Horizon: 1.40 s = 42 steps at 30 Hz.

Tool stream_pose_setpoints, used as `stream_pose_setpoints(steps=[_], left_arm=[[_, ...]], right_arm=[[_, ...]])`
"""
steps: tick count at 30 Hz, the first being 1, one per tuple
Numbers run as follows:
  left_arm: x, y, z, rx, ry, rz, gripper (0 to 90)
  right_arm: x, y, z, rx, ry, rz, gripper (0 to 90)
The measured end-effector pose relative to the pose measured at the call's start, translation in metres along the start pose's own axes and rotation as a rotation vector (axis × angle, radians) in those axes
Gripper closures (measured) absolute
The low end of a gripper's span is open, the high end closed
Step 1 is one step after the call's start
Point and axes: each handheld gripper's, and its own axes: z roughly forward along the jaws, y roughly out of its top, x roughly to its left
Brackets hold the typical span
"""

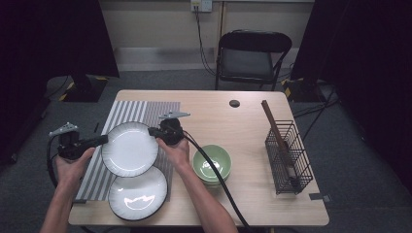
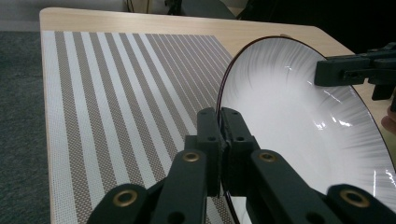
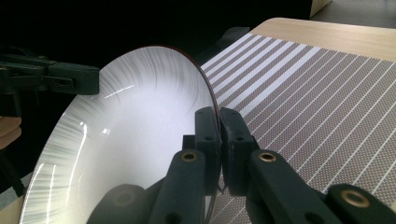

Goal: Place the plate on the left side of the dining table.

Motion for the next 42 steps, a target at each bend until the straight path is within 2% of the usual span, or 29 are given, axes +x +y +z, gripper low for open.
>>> stream_pose_setpoints(steps=[1, 8, 21, 26, 30, 42], left_arm=[[0.002, 0.001, 0.000, 0.002, 0.002, 0.011, 87.7], [0.006, 0.007, 0.004, 0.006, 0.009, 0.009, 87.7], [0.015, 0.017, 0.011, 0.001, 0.016, 0.005, 87.8], [0.020, 0.022, 0.015, 0.007, 0.028, 0.015, 87.8], [0.023, 0.023, 0.020, 0.007, 0.022, 0.009, 87.8], [0.038, 0.018, 0.037, 0.025, 0.029, -0.004, 87.7]], right_arm=[[0.000, 0.001, 0.000, 0.002, -0.003, 0.002, 87.0], [-0.001, 0.008, 0.006, 0.012, -0.014, -0.013, 87.0], [-0.005, 0.019, 0.015, 0.012, -0.032, -0.013, 86.9], [-0.008, 0.022, 0.020, 0.015, -0.041, -0.004, 86.9], [-0.011, 0.024, 0.023, 0.020, -0.053, -0.010, 86.7], [-0.019, 0.019, 0.041, 0.039, -0.087, 0.020, 86.5]])
